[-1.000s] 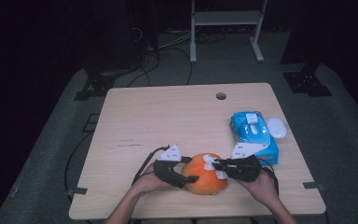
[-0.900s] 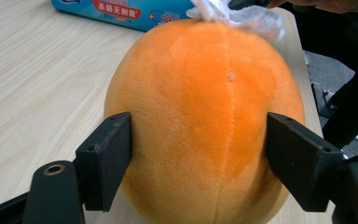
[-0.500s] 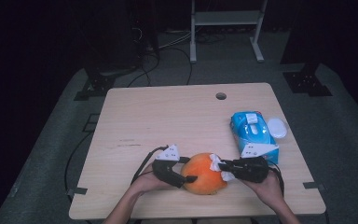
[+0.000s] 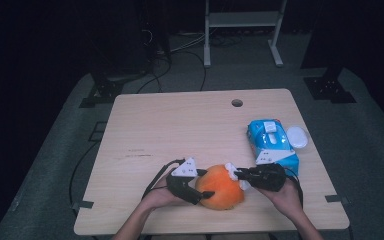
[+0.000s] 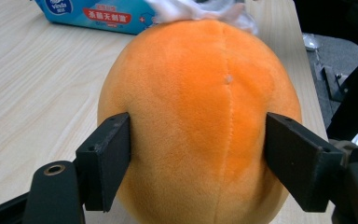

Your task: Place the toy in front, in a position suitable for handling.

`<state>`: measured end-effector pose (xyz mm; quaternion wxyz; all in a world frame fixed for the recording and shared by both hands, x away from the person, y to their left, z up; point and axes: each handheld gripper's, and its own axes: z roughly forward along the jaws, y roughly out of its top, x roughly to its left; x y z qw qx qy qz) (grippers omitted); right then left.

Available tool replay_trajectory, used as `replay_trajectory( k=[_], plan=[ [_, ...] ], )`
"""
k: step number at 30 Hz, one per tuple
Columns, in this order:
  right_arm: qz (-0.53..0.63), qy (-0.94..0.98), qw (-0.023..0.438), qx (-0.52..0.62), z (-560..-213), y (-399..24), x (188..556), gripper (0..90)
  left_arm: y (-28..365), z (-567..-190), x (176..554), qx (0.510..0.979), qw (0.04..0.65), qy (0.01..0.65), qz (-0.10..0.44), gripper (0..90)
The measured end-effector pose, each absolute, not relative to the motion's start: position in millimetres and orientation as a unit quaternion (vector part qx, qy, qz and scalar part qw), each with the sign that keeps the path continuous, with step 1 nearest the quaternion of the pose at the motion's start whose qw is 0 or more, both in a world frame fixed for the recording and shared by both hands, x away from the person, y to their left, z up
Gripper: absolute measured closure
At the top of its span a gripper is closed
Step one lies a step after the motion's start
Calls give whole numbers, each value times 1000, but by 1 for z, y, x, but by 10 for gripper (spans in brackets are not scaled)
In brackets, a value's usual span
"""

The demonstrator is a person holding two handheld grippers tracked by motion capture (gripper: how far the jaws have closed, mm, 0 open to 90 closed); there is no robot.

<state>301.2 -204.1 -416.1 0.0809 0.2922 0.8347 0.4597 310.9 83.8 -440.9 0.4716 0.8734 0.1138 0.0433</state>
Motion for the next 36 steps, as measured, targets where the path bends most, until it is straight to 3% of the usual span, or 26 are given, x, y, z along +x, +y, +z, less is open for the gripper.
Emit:
replay_trajectory(
  k=[9, 15, 18, 26, 36],
  plan=[
    [467, 842, 91, 254, -403, -176, 298, 815, 85, -439, 310, 876, 468, 110, 44, 243],
    [471, 838, 84, 262, -411, -188, 295, 814, 89, -434, 318, 858, 490, 153, -1, 139],
    [470, 837, 80, 267, -413, -192, 296, 814, 86, -440, 319, 857, 488, 163, -14, 153],
    [464, 843, 101, 254, -406, -182, 292, 815, 79, -437, 313, 869, 468, 163, 9, 213],
    [425, 880, 102, 183, -398, -114, 290, 815, 77, -436, 310, 877, 455, 151, 25, 219]
  ],
)
